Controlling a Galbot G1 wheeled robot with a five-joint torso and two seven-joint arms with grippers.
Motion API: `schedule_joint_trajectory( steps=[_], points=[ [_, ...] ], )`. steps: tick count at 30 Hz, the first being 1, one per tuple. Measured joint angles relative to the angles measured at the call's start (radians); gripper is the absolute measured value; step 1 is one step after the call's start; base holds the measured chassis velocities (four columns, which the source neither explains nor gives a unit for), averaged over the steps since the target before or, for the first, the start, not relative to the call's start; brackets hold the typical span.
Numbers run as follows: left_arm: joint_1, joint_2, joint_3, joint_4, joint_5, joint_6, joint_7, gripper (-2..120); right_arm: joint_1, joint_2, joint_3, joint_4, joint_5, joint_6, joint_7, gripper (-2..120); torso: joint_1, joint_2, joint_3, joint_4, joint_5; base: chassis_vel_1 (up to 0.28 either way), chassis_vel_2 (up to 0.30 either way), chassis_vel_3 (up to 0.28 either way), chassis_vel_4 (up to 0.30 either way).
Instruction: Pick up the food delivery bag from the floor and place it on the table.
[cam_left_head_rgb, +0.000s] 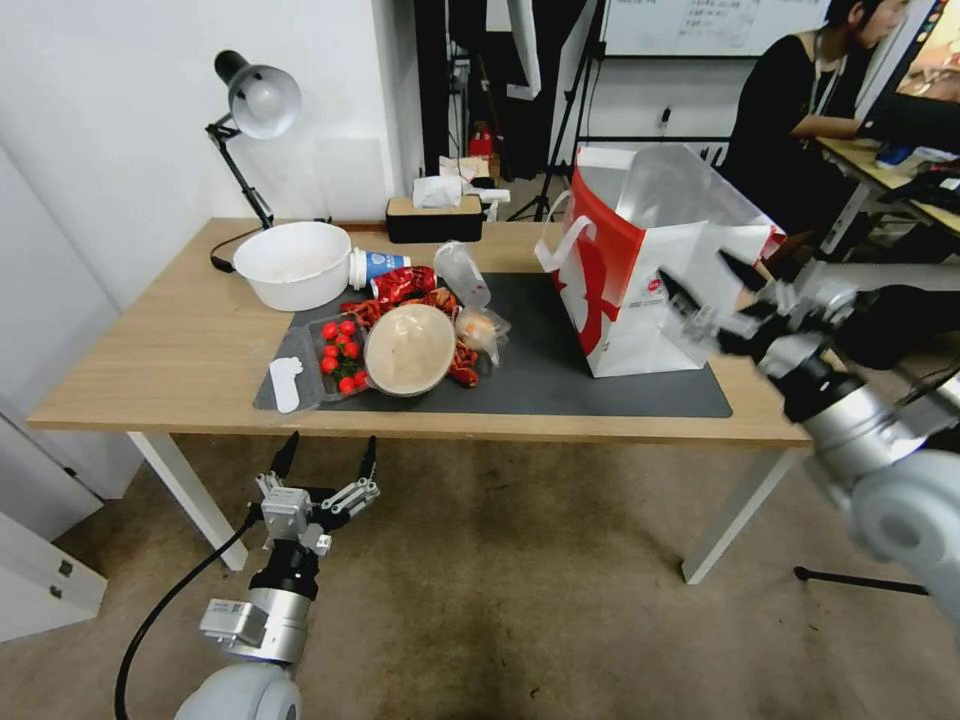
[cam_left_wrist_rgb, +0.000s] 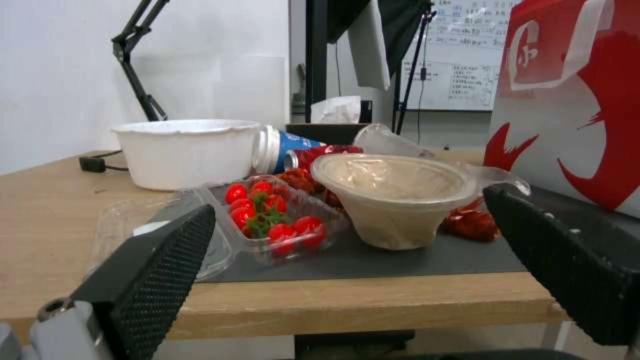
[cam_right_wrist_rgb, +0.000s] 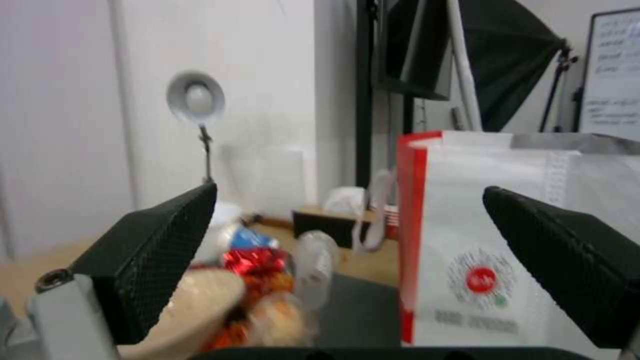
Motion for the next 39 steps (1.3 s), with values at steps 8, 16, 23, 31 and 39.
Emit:
schedule_joint_trajectory(
  steps=[8,16,23,31,39],
  points=[
    [0.001,0.0,0.0,0.0,-0.001,0.0,0.0,100,-0.145,0.105,-0.005,0.029,-0.224,0.05,0.071,100,0.0,0.0,0.0,-0.0001,0.0,0.0,0.0,0.0,0.0],
    [0.001,0.001,0.001,0.002,-0.002,-0.003,-0.001,100,-0.276,0.237,-0.032,-0.009,-0.417,0.101,0.186,100,0.0,0.0,0.0,-0.0002,0.0,0.0,0.0,0.0,0.0],
    [0.001,0.006,0.001,0.003,-0.005,-0.007,-0.003,100,-0.335,0.315,-0.057,-0.057,-0.514,0.144,0.271,100,0.0,0.0,0.0,0.0,0.0,0.0,0.0,0.0,0.0],
    [0.001,0.009,0.001,0.005,-0.013,-0.012,-0.006,100,-0.355,0.357,-0.083,-0.097,-0.537,0.204,0.279,100,0.0,0.0,0.0,0.0,0.0001,0.0,0.0,0.0,0.0],
    [0.002,0.011,0.001,0.009,-0.016,-0.02,-0.008,100,-0.353,0.372,-0.095,-0.116,-0.532,0.217,0.282,100,0.0,0.0,0.0,0.0,0.0001,0.0,0.0,0.0,0.0]
  ],
)
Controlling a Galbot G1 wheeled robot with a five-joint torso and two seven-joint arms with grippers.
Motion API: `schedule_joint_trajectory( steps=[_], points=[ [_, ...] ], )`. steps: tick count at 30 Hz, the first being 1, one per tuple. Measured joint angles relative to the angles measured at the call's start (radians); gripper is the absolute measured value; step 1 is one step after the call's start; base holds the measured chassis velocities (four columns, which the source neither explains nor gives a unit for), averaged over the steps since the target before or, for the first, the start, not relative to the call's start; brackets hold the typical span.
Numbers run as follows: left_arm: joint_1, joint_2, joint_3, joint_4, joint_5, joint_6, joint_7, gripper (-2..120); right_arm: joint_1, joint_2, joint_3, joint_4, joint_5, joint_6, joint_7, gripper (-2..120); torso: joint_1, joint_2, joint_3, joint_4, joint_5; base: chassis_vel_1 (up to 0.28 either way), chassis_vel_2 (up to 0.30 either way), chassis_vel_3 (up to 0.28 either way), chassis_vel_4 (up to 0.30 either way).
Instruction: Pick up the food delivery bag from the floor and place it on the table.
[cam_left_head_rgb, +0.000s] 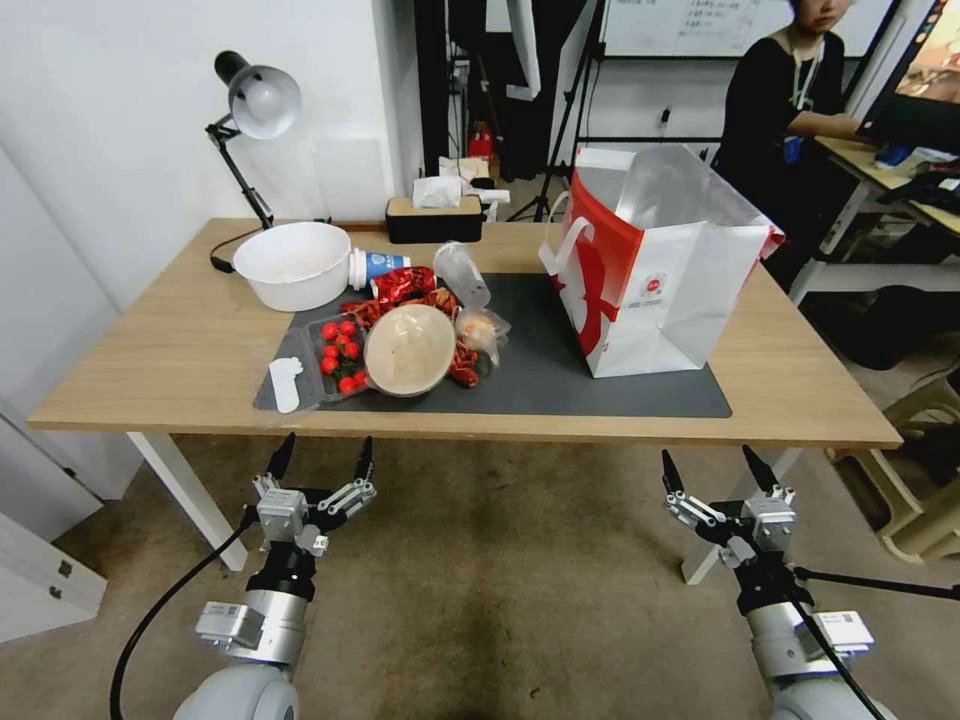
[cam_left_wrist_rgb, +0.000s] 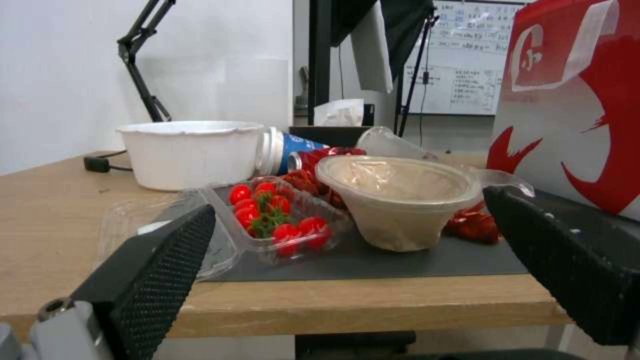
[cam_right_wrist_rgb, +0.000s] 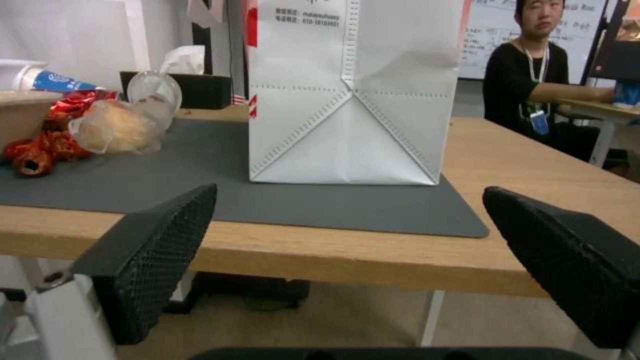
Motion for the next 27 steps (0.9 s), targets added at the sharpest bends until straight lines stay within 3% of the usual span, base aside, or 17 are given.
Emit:
schedule_joint_trajectory(
  steps=[27],
  points=[
    [0.009,0.004,-0.006,-0.005,0.002,-0.007,0.006,100,0.009,0.002,0.0,0.001,0.003,0.001,-0.003,100,0.0,0.0,0.0,0.0,0.0001,0.0,0.0,0.0,0.0]
  ],
)
